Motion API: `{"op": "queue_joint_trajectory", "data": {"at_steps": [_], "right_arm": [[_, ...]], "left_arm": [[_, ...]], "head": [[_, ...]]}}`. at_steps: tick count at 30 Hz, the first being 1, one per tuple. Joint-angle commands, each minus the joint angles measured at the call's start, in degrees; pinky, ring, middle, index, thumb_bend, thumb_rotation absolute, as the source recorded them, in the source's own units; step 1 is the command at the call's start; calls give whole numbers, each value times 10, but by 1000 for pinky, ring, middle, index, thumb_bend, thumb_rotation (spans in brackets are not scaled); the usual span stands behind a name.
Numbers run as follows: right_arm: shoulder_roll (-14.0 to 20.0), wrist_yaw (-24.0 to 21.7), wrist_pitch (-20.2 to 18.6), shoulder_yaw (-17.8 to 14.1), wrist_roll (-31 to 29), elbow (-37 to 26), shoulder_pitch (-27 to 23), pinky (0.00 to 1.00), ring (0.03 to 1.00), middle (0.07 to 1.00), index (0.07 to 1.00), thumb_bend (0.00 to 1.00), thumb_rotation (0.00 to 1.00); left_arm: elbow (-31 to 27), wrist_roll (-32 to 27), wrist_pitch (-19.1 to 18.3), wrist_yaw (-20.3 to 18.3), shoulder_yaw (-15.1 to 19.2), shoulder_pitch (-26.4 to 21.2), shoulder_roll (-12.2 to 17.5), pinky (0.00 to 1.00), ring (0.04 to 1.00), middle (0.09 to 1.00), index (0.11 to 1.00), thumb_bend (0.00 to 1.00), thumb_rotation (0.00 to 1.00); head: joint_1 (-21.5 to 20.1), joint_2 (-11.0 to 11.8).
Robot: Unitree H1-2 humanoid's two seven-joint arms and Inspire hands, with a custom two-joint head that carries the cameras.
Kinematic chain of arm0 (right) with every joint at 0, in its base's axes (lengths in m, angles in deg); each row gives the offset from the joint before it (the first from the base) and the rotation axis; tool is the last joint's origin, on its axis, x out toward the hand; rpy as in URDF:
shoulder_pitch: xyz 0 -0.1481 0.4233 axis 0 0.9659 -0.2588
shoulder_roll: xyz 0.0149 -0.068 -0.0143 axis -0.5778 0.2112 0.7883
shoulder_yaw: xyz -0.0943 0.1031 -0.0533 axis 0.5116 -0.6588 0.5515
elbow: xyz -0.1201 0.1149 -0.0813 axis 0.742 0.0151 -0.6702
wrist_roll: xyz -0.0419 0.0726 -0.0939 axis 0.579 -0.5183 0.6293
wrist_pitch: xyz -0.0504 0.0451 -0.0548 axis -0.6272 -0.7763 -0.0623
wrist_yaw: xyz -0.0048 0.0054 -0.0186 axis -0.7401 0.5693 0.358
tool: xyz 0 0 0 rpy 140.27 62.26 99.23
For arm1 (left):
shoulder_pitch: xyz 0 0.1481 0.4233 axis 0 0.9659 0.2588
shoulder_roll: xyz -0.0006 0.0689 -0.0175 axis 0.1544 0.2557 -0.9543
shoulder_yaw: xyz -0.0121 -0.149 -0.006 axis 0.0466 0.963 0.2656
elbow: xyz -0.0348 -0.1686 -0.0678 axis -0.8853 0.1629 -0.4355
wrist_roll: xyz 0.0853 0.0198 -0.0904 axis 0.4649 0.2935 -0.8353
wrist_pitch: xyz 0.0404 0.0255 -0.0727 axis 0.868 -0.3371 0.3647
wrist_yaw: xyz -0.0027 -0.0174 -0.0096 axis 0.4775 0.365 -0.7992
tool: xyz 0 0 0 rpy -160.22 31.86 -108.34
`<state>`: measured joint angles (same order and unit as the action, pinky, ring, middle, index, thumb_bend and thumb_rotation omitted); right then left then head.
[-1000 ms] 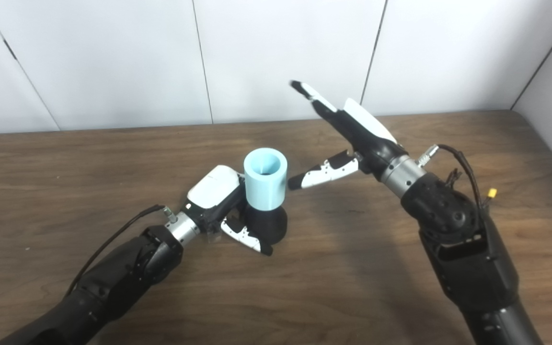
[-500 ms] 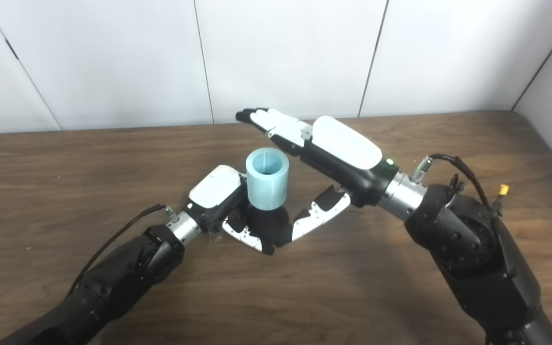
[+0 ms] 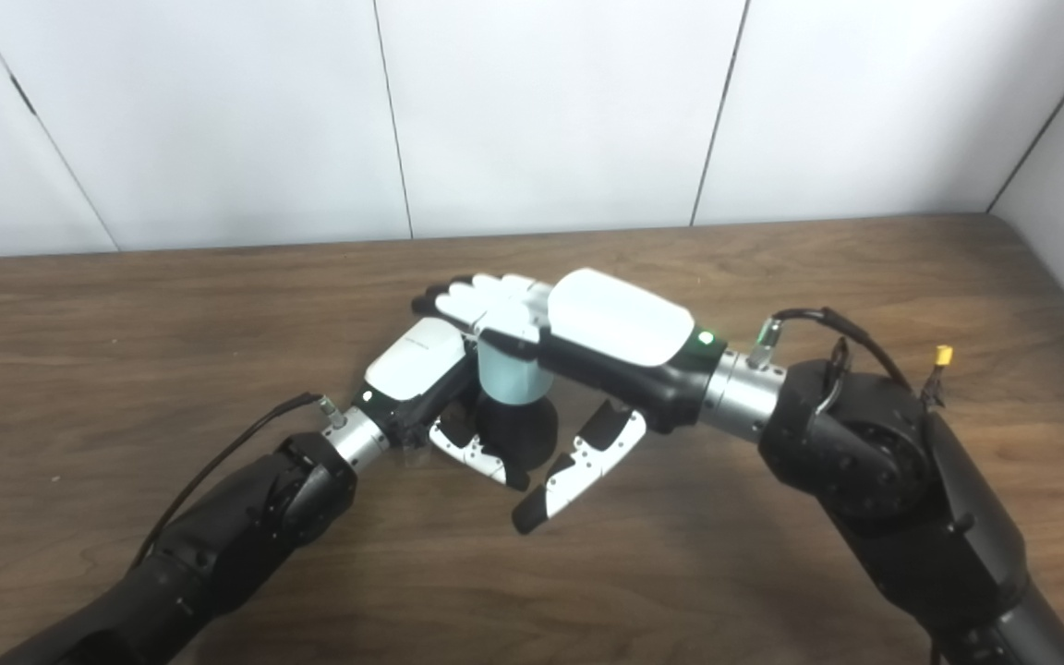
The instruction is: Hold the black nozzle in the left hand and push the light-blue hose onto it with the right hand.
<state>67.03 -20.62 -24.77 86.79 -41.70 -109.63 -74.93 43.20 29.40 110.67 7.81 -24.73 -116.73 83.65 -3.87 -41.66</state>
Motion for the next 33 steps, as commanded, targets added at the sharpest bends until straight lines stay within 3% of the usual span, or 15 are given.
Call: {"op": "queue_joint_trajectory", "data": {"at_steps": [1,14,20,26,33], "right_arm": [[16,-6,6,-3,19,-12,-31,979,1000,1000,994,912,781],[18,-16,36,22,117,23,-14,987,1000,981,966,873,814],[15,-15,50,32,119,38,-1,968,991,976,938,870,787],[18,-25,53,50,114,33,7,950,994,976,936,869,836],[20,-32,52,70,99,35,25,879,931,904,875,890,798]], "left_arm": [[86,38,-16,-70,-49,100,-15,285,393,458,515,501,0],[68,38,-22,-80,-51,105,-11,305,400,459,513,502,0],[65,37,-28,-88,-51,106,-11,305,401,465,513,502,0],[61,36,-28,-87,-49,106,-10,294,393,462,517,501,0],[58,36,-33,-88,-46,105,-10,295,383,454,526,499,0]], "head": [[-1,-1],[-1,-9],[-1,-9],[3,-15],[3,-18]]}}
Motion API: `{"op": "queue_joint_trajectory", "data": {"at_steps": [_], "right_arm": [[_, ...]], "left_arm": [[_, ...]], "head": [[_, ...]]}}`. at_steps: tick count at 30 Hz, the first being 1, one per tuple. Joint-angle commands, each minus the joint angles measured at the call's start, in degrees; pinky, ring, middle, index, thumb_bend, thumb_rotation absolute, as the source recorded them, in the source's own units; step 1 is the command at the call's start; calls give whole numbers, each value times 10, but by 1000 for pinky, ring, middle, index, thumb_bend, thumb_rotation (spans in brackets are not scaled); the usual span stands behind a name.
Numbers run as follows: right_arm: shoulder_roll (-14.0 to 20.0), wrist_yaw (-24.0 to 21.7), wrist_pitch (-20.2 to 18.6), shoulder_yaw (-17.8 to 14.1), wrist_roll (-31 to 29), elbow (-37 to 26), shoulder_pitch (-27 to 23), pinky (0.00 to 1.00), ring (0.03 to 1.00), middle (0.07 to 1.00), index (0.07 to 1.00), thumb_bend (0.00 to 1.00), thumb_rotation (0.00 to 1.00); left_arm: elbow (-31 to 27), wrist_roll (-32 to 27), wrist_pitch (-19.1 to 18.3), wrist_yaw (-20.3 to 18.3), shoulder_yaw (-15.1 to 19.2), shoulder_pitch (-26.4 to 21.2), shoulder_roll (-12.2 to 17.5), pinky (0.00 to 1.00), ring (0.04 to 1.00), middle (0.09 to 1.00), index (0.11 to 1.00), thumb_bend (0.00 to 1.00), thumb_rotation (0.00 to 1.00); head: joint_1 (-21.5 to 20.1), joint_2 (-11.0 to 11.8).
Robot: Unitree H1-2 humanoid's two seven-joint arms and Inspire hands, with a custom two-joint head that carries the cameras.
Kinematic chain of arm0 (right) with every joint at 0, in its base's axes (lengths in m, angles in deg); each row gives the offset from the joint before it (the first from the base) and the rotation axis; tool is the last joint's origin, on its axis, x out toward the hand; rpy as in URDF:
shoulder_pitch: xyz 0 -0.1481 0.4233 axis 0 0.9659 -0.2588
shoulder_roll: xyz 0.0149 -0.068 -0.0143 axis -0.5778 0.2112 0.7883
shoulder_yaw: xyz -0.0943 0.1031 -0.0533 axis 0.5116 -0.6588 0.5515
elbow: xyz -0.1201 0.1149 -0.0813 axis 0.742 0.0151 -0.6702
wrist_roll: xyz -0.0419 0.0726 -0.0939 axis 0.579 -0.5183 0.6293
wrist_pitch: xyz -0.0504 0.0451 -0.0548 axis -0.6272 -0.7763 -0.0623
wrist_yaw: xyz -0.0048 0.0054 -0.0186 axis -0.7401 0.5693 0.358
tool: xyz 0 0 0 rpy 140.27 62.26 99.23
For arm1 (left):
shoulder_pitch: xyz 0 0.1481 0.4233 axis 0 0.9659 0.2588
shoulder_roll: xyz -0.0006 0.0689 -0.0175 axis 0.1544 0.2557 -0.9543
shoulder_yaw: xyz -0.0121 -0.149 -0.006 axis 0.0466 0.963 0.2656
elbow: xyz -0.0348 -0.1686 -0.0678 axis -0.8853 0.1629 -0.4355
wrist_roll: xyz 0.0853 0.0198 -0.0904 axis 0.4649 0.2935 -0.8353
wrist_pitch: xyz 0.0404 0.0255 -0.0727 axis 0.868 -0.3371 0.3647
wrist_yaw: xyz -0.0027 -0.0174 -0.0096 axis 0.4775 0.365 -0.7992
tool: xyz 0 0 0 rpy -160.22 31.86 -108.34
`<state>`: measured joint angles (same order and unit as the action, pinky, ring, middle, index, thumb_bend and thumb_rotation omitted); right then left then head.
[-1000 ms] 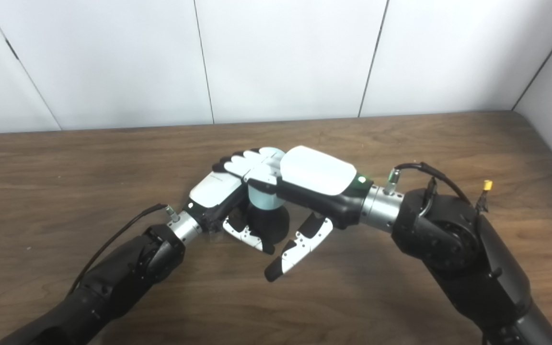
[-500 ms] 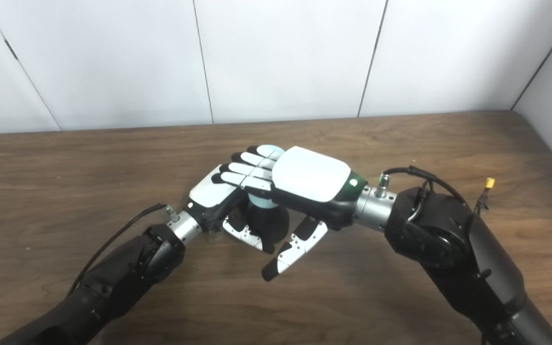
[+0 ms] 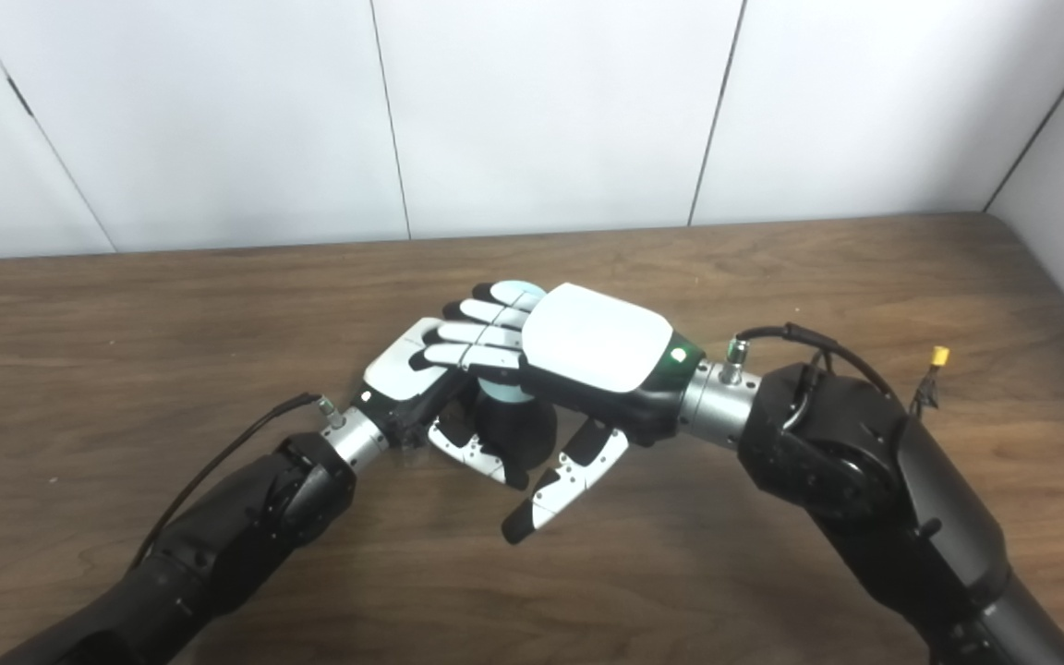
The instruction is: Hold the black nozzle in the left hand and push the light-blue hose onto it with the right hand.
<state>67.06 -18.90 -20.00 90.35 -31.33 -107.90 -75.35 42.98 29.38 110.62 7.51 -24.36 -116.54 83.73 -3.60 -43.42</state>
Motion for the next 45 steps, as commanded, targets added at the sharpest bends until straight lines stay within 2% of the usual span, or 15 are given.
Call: {"op": "queue_joint_trajectory", "data": {"at_steps": [1,6,11,14,20,21,23,25,27,30,36,40,43,45], "right_arm": [[20,-51,4,39,-4,17,32,871,930,902,874,889,797],[20,-35,21,55,4,28,49,843,910,891,859,884,781],[21,-23,27,70,25,33,55,890,928,908,875,875,813],[21,-18,21,69,34,29,55,916,948,923,889,858,818],[13,10,-1,39,50,21,54,948,981,953,935,818,854],[8,16,-11,30,51,21,54,979,993,978,958,782,904],[2,23,-26,16,49,22,52,995,999,992,969,756,943],[-2,20,-45,4,48,25,48,990,1000,999,992,726,980],[-6,9,-69,-5,50,27,48,947,1000,1000,999,717,978],[-7,-6,-84,-5,57,29,50,932,1000,1000,992,723,975],[-10,-9,-81,1,59,37,57,982,1000,1000,979,752,973],[-12,-9,-80,2,53,34,56,996,1000,1000,983,753,970],[-16,10,-64,-5,36,31,55,984,1000,1000,985,729,922],[-27,43,-47,-23,10,27,50,958,1000,1000,996,692,879]], "left_arm": [[61,37,-32,-85,-49,103,-11,298,382,452,527,499,0],[62,37,-29,-81,-48,103,-10,302,384,456,528,499,0],[58,39,-30,-80,-47,103,-8,315,387,464,530,499,0],[57,37,-30,-86,-48,103,-6,322,382,464,533,498,0],[56,36,-27,-84,-46,103,-5,303,391,463,523,500,0],[55,36,-28,-86,-46,103,-5,306,385,468,527,499,0],[57,37,-29,-85,-47,102,-6,303,378,463,531,498,0],[60,40,-30,-82,-48,102,-8,281,389,459,517,501,0],[61,44,-30,-78,-49,101,-8,275,392,447,517,501,0],[60,46,-28,-72,-49,103,-7,267,396,457,512,502,0],[47,37,-37,-91,-46,107,-3,294,382,461,527,499,0],[50,40,-33,-87,-46,105,-3,276,394,463,515,501,0],[49,41,-31,-84,-46,105,-1,276,389,454,519,500,0],[47,42,-29,-81,-46,105,1,295,385,455,529,499,0]], "head": [[0,-1],[0,-1],[0,-2],[-1,-1],[-2,-2],[-2,-2],[-2,-2],[-2,-2],[1,-3],[1,-5],[2,-7],[2,-7],[3,-6],[2,-6]]}}
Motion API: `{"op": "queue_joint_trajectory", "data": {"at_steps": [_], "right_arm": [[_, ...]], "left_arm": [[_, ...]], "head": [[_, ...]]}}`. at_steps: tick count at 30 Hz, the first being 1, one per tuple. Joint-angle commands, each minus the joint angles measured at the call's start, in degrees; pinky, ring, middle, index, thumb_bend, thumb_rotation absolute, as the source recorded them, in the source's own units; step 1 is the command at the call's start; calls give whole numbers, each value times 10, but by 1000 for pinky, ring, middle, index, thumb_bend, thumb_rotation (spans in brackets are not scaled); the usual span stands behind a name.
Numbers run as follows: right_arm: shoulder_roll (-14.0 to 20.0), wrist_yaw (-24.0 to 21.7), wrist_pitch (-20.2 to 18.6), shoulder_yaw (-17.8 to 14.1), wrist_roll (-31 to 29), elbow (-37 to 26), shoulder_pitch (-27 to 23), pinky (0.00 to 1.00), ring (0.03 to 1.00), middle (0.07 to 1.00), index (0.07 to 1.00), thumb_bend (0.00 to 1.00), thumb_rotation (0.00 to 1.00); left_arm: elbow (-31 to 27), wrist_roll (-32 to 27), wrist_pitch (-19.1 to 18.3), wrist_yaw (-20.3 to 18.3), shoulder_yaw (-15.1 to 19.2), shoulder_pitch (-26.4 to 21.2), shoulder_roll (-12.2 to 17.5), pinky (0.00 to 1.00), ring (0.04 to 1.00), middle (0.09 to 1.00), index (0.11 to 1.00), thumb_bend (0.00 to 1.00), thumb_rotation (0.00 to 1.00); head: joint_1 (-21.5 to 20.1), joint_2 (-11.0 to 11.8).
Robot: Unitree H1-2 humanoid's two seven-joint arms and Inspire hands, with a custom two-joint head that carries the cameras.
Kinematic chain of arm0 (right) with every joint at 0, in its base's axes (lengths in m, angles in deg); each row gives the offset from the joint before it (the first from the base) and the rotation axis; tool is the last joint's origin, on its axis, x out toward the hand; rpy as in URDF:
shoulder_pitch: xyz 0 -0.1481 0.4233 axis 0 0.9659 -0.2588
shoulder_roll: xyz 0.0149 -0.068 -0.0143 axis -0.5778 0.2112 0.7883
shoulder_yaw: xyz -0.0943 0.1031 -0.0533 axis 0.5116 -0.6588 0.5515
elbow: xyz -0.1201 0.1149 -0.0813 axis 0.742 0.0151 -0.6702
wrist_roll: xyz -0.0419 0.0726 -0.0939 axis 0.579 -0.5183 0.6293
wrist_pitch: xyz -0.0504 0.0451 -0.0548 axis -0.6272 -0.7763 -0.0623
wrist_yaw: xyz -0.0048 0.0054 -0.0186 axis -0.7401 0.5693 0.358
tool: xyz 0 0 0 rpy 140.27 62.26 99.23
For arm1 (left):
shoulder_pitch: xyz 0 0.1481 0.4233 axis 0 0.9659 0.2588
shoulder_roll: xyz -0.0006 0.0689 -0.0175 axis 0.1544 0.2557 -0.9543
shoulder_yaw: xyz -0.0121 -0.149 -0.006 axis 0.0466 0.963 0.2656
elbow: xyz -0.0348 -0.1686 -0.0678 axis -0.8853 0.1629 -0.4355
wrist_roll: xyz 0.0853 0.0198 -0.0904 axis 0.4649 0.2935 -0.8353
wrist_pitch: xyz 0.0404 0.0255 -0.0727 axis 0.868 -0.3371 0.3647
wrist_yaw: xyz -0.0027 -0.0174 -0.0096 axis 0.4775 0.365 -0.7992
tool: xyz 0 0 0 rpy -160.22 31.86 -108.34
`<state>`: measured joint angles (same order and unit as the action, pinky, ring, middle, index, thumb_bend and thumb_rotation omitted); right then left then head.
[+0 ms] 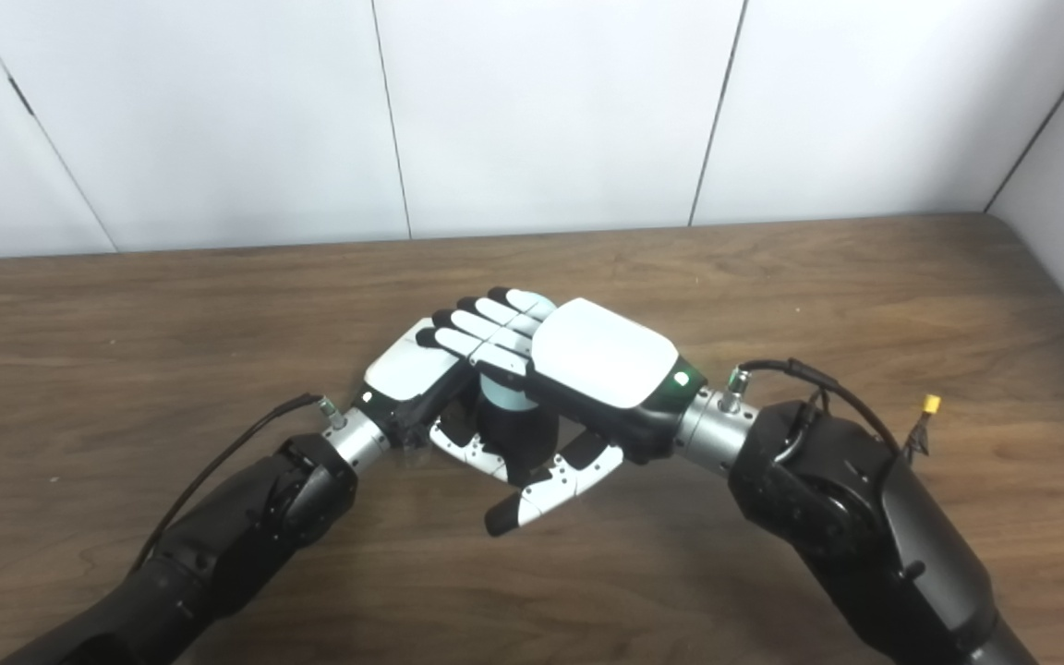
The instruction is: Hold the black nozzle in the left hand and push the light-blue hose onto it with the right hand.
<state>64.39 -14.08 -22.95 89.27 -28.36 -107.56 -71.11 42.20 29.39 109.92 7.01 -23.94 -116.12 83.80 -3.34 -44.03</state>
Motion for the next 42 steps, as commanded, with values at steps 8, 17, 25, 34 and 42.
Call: {"op": "queue_joint_trajectory", "data": {"at_steps": [8,17,25,34,42], "right_arm": [[-104,160,-1,-156,-155,20,-33,704,865,933,955,671,304],[-195,210,-186,-262,-244,-16,-81,659,833,926,994,647,287],[-186,203,-243,-262,-276,21,-33,663,823,923,951,656,129],[-182,194,-196,-254,-342,135,42,582,692,818,837,753,264],[-232,227,-218,-260,-381,139,62,458,588,714,745,618,152]], "left_arm": [[54,40,-23,-82,-51,99,0,312,386,460,531,499,0],[63,40,-22,-81,-50,98,-3,278,383,450,523,499,0],[57,38,-19,-78,-48,102,1,267,388,457,517,500,0],[63,31,-20,-84,-43,101,3,276,371,463,535,497,0],[53,40,-34,-75,-39,102,5,300,371,464,541,496,0]], "head": [[-2,1],[-1,2],[0,2],[4,5],[6,8]]}}
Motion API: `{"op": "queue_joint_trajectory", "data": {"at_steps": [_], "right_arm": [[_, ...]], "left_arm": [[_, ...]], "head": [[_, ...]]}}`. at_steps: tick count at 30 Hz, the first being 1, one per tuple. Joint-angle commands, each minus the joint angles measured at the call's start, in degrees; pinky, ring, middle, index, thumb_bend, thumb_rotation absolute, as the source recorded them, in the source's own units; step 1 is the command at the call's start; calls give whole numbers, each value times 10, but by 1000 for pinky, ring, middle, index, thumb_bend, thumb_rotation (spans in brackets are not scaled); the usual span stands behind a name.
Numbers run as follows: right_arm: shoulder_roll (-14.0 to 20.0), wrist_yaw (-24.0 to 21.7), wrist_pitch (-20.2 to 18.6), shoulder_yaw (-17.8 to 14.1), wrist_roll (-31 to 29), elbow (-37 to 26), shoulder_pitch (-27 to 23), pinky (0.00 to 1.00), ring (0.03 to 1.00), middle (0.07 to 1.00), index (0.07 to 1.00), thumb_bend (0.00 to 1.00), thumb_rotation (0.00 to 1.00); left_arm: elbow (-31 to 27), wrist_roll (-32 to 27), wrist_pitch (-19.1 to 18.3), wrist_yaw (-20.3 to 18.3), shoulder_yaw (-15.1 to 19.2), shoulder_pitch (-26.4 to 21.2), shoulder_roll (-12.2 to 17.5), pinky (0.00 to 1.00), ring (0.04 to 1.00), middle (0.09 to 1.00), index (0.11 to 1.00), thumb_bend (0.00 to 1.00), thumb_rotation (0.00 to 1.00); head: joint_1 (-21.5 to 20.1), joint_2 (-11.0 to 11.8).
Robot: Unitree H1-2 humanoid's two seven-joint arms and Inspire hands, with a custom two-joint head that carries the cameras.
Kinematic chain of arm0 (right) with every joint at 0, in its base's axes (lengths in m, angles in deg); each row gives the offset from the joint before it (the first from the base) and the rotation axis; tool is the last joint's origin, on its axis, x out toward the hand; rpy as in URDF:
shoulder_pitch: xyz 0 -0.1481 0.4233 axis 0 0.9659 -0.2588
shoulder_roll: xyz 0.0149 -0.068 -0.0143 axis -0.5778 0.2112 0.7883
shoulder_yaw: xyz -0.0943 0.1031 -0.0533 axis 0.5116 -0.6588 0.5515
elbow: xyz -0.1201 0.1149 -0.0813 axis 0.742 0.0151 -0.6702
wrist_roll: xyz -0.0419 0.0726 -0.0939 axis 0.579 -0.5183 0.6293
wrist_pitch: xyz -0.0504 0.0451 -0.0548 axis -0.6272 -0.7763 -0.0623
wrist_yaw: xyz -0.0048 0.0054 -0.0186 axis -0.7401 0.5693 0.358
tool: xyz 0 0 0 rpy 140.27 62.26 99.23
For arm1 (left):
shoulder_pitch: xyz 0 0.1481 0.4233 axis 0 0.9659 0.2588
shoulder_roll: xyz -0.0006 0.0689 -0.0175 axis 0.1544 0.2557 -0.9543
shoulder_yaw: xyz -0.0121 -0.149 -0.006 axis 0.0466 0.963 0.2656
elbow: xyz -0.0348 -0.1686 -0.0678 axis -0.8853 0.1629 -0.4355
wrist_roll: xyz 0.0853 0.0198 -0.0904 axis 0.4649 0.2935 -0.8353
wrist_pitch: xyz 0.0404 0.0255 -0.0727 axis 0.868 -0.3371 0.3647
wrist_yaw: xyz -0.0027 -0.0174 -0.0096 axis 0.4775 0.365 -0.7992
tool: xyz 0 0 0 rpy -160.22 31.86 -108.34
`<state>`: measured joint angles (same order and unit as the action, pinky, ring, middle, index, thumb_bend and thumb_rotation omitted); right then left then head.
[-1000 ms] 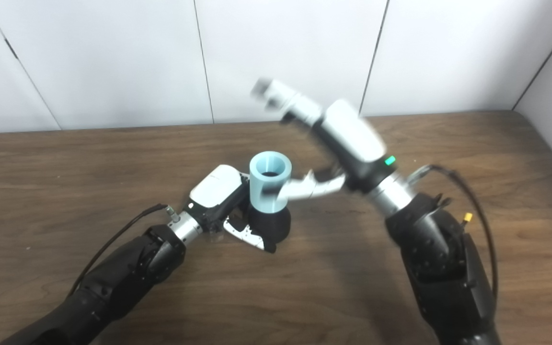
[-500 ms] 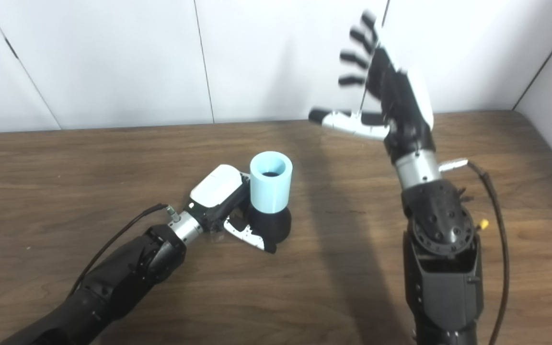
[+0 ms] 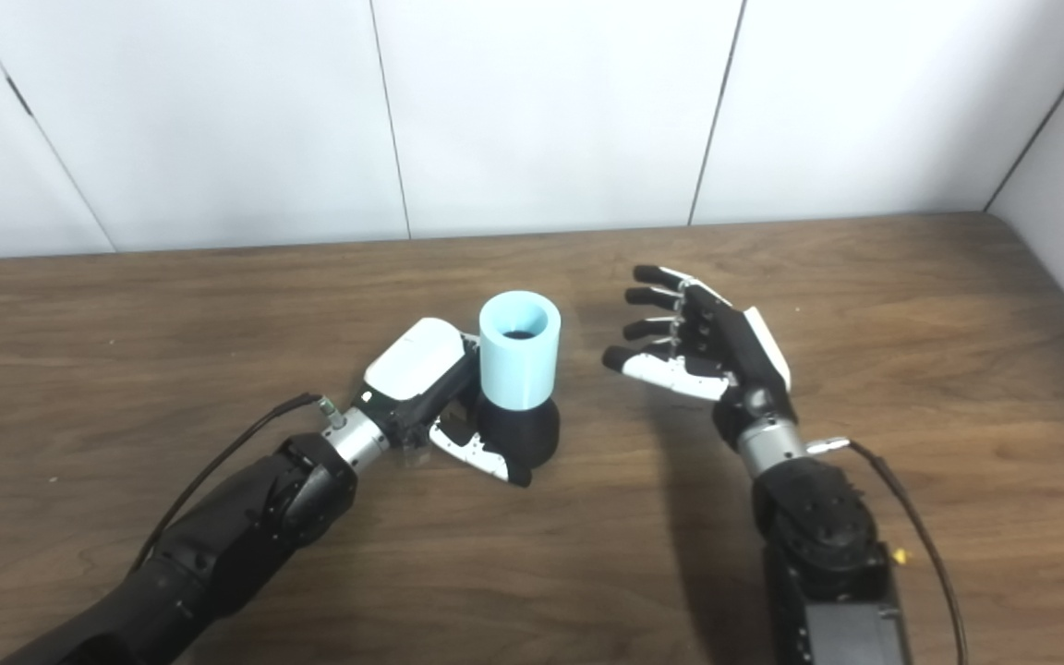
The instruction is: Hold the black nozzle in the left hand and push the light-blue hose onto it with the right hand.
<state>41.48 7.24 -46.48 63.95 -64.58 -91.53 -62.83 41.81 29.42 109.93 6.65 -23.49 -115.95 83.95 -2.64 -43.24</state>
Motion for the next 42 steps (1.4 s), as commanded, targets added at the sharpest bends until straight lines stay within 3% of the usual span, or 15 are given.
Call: {"op": "queue_joint_trajectory", "data": {"at_steps": [1,8,9,10,11,12,15,19,22,25,30,33,34,37,42], "right_arm": [[-8,19,19,-10,-23,-14,-20,456,585,711,744,609,152],[-38,41,-9,-31,-64,15,-16,406,590,716,728,671,199],[-38,44,-1,-27,-57,19,-13,408,601,722,734,676,205],[-36,49,12,-20,-43,23,-11,410,606,726,736,680,210],[-36,54,18,-15,-33,25,-8,413,618,721,723,692,209],[-38,59,23,-13,-28,26,-6,413,630,719,718,692,198],[-45,71,41,-6,-18,30,1,406,633,714,712,679,165],[-54,83,55,-4,-18,34,6,409,632,714,718,686,177],[-51,85,65,7,-15,38,12,406,615,726,740,692,214],[-53,84,78,12,-22,39,19,406,596,729,753,707,205],[-49,84,94,19,-21,39,29,417,580,720,752,687,189],[-46,81,101,19,-26,38,33,421,582,722,752,684,191],[-45,80,106,18,-29,39,35,418,577,720,749,685,196],[-43,77,125,15,-44,43,37,406,565,713,737,684,199],[-39,75,153,10,-62,52,42,403,559,703,730,722,261]], "left_arm": [[53,40,-34,-74,-44,101,5,299,371,464,541,496,0],[8,22,-56,-101,-32,113,16,350,391,479,540,499,0],[-10,17,-74,-118,-28,117,19,388,461,476,528,513,0],[-34,14,-99,-140,-24,120,23,422,510,546,598,691,27],[-60,7,-126,-167,-18,124,26,484,618,699,768,879,135],[-80,-2,-147,-186,-12,127,29,520,682,784,853,937,183],[-121,-28,-178,-195,13,136,33,639,864,956,980,993,281],[-170,-41,-196,-171,59,151,33,781,972,998,999,1000,364],[-204,-37,-182,-141,94,163,36,733,929,1000,1000,1000,393],[-241,-67,-183,-139,141,179,31,707,902,1000,1000,1000,397],[-298,-192,-208,-179,229,205,7,716,877,952,1000,923,343],[-322,-262,-212,-189,280,222,-13,649,826,919,990,828,263],[-333,-287,-224,-191,299,228,-23,605,785,881,953,788,249],[-362,-357,-254,-202,344,243,-46,605,710,805,851,750,215],[-389,-414,-285,-209,383,261,-70,511,642,748,758,703,191]], "head": [[-1,0],[6,-2],[6,-2],[8,-1],[8,-1],[8,-1],[10,1],[15,2],[15,2],[23,1],[25,2],[27,5],[27,7],[30,15],[41,22]]}}
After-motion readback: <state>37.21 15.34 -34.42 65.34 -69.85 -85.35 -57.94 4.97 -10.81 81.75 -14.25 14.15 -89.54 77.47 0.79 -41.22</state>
